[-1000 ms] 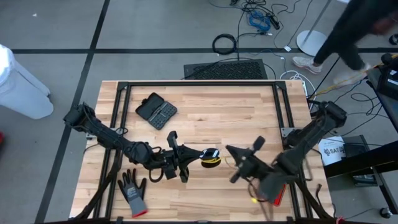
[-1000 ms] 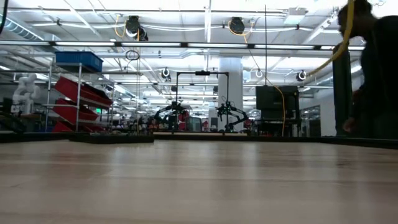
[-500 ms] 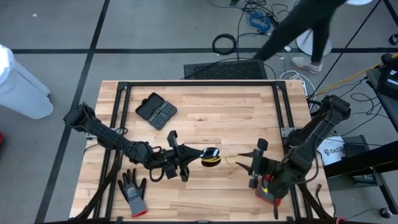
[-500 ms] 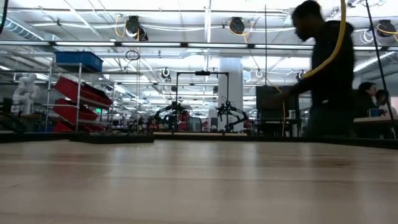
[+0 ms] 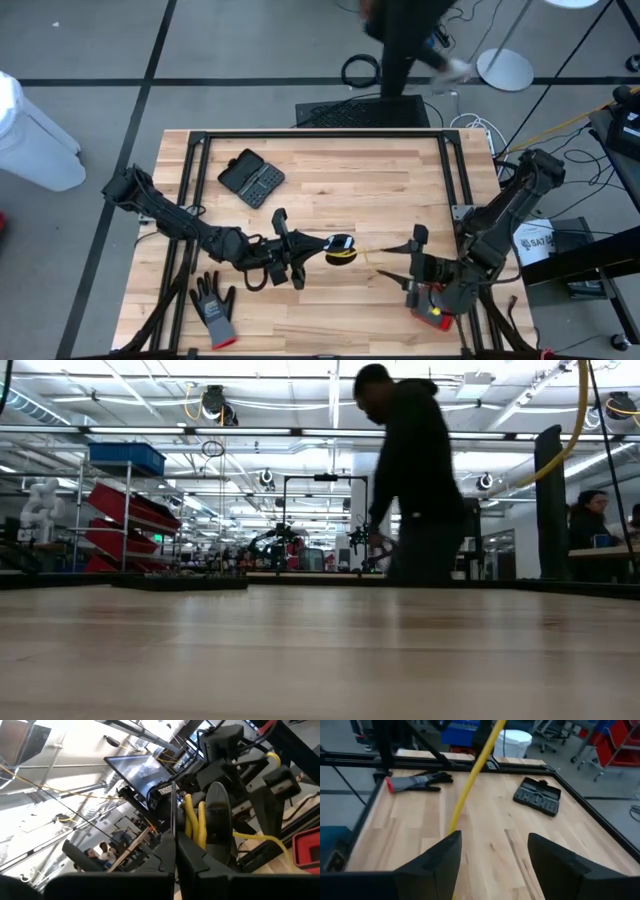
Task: Coil cords
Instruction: Coil the yellow wire onto the spool
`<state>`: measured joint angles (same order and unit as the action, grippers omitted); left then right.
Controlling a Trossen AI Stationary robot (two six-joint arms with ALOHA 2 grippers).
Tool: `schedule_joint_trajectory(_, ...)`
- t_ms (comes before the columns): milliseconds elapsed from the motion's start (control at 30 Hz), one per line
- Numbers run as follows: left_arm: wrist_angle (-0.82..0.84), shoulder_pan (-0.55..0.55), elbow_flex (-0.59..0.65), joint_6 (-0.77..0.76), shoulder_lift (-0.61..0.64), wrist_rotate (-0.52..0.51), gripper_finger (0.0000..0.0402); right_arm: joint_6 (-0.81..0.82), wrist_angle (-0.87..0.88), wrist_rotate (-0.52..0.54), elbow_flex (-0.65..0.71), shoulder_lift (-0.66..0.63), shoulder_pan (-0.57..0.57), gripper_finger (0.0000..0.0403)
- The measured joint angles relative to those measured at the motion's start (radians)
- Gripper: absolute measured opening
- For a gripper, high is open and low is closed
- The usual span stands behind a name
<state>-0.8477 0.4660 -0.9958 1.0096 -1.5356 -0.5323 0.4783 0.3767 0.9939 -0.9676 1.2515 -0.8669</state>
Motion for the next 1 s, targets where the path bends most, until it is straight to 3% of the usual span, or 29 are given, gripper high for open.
schedule_joint_trajectory(400, -0.001, 0.000, 0.000, -0.003, 0.000, 0.000, 0.0002, -0.046, -0.056, -0.032, 0.000, -0.010, -0.057, 0.0213)
schedule_joint_trajectory(600, -0.002, 0.000, 0.000, -0.003, 0.000, 0.000, 0.0002, -0.040, -0.027, 0.047, 0.000, -0.010, -0.055, 0.0212)
schedule_joint_trajectory(1000, 0.001, 0.000, 0.000, -0.006, 0.000, 0.000, 0.0002, -0.035, -0.036, -0.026, 0.000, -0.010, -0.041, 0.0212)
